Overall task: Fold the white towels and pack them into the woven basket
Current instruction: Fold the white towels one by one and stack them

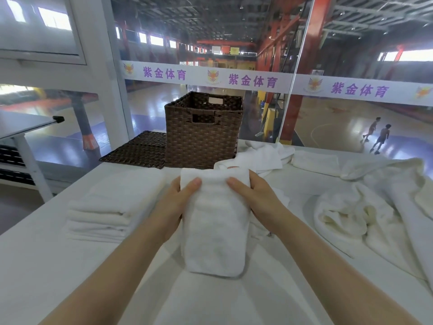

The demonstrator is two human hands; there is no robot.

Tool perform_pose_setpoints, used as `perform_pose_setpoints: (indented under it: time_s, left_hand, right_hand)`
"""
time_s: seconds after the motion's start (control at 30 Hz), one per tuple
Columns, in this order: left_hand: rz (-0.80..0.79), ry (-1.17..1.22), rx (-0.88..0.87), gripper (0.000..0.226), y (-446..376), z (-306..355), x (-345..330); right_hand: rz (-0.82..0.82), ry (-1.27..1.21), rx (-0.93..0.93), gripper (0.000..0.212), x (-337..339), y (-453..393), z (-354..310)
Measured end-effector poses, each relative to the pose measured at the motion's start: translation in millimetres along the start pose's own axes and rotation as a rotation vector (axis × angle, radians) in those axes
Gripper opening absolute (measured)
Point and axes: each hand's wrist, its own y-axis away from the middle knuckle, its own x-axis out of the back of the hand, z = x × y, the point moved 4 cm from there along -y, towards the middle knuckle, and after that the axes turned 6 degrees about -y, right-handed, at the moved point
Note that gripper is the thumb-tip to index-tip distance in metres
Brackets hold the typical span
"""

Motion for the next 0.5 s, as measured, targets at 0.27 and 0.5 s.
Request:
perform_pose_setpoints:
  time_s: [0.27,0.5]
  left_hand:
    - [0.081,-0.387,-0.264,0.030,-16.6,46.3,37.0]
    - [0.016,-0.661,-0.410,0.027,-52.9,110.8,67.6]
  right_hand:
    - [-0.159,0.310,0.153,0.051,-3.7,-27.6,-38.1]
    - [-0.162,0.876,0.411,0.037,-35.1,-57.1,-114.2]
